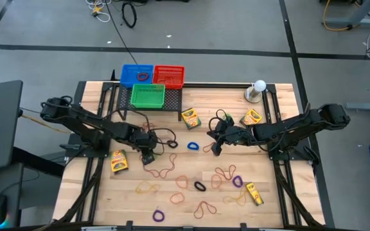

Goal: Pick & Place Office Desk Supplies
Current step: Put the green spring keychain into the blue bin

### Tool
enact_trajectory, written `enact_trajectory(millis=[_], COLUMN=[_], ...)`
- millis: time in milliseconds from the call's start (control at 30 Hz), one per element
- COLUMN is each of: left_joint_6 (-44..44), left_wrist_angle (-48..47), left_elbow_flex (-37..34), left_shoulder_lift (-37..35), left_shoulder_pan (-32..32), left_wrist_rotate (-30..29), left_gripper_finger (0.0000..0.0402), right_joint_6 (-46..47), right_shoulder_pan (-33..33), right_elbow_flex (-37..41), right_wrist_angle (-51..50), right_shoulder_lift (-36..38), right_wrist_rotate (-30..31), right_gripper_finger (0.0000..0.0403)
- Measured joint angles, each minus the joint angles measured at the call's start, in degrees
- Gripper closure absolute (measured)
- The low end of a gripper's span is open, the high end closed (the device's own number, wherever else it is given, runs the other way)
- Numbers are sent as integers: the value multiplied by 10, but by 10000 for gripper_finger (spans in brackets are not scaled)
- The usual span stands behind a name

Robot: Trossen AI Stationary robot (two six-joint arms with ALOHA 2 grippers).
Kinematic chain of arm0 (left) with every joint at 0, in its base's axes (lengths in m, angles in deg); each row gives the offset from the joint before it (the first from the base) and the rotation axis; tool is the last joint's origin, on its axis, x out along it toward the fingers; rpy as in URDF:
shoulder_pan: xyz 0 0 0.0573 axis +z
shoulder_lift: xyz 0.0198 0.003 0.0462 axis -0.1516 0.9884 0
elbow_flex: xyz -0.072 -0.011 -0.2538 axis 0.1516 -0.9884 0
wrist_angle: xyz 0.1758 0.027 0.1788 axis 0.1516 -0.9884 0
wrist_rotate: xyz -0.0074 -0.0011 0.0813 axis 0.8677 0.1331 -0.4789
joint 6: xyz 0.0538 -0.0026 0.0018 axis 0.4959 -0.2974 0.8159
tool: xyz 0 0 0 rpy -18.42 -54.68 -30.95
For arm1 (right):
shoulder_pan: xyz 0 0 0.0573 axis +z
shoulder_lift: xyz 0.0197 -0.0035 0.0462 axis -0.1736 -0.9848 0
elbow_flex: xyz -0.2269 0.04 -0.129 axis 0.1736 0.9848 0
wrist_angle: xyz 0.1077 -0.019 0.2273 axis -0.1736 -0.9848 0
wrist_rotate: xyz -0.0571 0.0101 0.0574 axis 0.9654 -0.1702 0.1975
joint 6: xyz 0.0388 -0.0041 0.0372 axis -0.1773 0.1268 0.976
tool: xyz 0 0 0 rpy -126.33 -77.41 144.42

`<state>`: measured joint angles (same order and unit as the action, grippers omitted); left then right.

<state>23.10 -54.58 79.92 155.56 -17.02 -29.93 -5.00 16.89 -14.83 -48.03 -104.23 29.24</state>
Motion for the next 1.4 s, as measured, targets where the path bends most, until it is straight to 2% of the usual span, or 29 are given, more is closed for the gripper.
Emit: enact_trajectory(millis=[133, 333, 600, 733, 900, 1100, 1267, 1400], left_joint_6=[61, 76, 65, 50, 41, -3, -45, -25], left_wrist_angle=[11, 14, 13, 6, 7, -22, -100, -156], left_elbow_flex=[2, 2, 2, 1, 25, 98, 202, 278], left_shoulder_lift=[38, 62, 42, -7, -107, -215, -247, -246], left_shoulder_pan=[1, -3, -3, -1, -1, 10, 76, 182], left_wrist_rotate=[2, 14, 8, 11, 5, -71, -148, -186], left_gripper_finger=[234, 276, 386, 388, 389, 389, 390, 390], right_joint_6=[-1, 0, 1, 1, 1, 1, 1, 1], right_shoulder_pan=[0, 0, 0, 0, 0, 0, 0, 0], right_elbow_flex=[0, 0, 0, 0, 0, 0, 0, 0], right_wrist_angle=[0, 0, 0, 0, 0, -1, -1, -1], right_shoulder_lift=[0, 0, 0, 0, 0, 0, 0, 0], right_wrist_rotate=[0, 0, 0, 0, 0, 0, 0, 0], right_gripper_finger=[394, 394, 394, 394, 394, 394, 394, 394])
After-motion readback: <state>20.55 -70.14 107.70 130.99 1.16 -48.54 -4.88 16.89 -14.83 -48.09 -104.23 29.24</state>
